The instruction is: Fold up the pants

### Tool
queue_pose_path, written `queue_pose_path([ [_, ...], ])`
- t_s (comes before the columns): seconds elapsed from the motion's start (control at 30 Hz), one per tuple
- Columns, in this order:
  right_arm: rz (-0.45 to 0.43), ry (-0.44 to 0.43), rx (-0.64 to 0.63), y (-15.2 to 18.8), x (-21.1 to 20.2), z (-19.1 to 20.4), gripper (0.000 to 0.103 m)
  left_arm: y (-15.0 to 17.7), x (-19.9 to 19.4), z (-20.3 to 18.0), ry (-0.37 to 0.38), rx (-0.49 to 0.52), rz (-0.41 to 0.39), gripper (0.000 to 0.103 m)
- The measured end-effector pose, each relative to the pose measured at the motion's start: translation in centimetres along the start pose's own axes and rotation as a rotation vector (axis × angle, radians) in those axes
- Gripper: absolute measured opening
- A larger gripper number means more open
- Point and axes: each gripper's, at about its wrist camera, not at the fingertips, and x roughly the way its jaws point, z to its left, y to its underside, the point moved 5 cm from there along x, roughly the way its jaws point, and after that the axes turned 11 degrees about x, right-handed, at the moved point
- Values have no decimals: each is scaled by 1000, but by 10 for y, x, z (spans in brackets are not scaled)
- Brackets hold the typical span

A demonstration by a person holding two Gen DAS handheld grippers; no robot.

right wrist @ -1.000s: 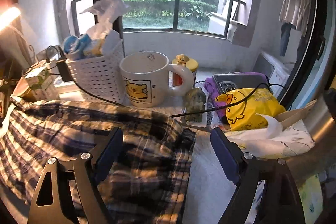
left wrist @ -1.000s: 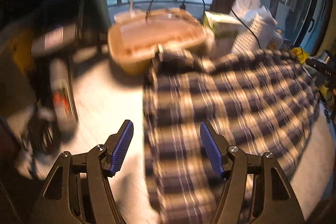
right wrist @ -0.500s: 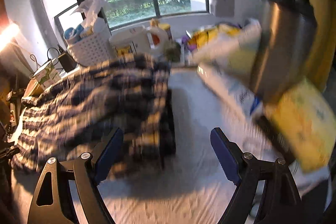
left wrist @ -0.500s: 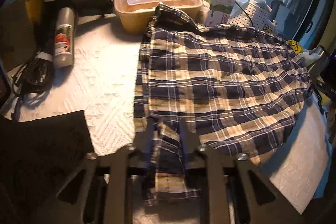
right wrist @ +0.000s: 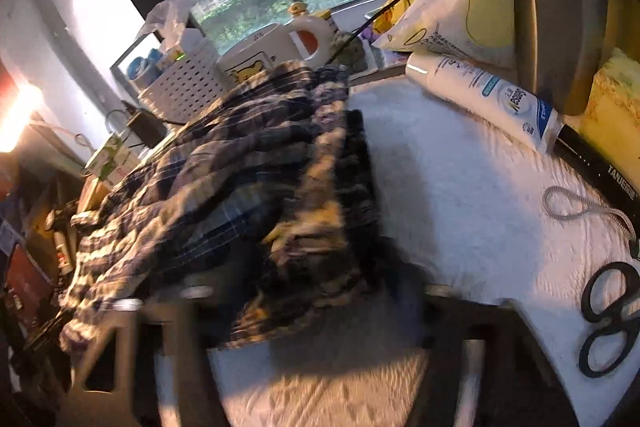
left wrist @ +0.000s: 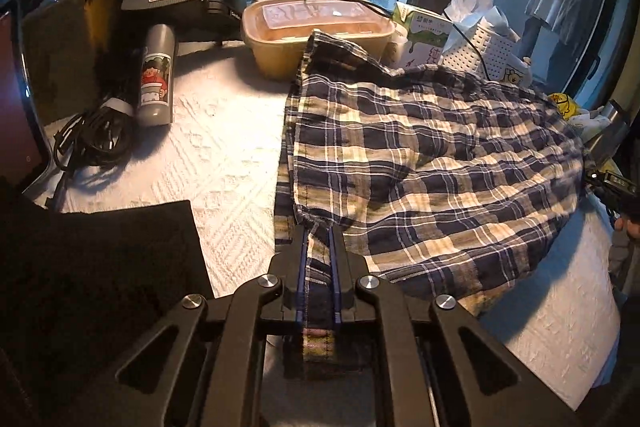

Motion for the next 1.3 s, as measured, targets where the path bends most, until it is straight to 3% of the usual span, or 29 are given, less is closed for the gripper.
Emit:
queue_pose_path([
  [0.07,16,-17,-1,1,1,3,28,1,-6,-1,0,3,-6,8],
  [0.23,-34,75,-191,3,-39,17,26,4,-24,-4,-2,7,-20,8],
  [0.37,-34,116,-260,8,-70,16,25,14,-34,-13,5,16,-15,8],
  [0.5,-10,131,-275,19,-87,3,25,28,-29,-14,9,6,26,8],
  [0.67,49,175,-232,39,-69,-31,26,37,-26,6,-27,-33,95,8],
  [0.73,59,182,-215,42,-68,-37,45,30,-35,11,-39,-16,74,8],
  [0.83,-6,197,-231,37,-79,-35,65,11,-45,6,-24,30,21,9],
  [0.93,-84,205,-237,24,-96,-29,65,-12,-36,-5,21,64,-13,9],
  [1.13,-158,163,-248,11,-105,-7,65,-42,11,-23,79,110,31,9],
  [1.17,-152,153,-252,11,-102,-2,65,-47,22,-23,70,123,46,11],
  [1.27,-131,125,-276,18,-91,12,65,-52,32,-20,27,140,52,45],
  [1.3,-124,116,-285,20,-88,16,65,-54,35,-18,21,142,47,46],
])
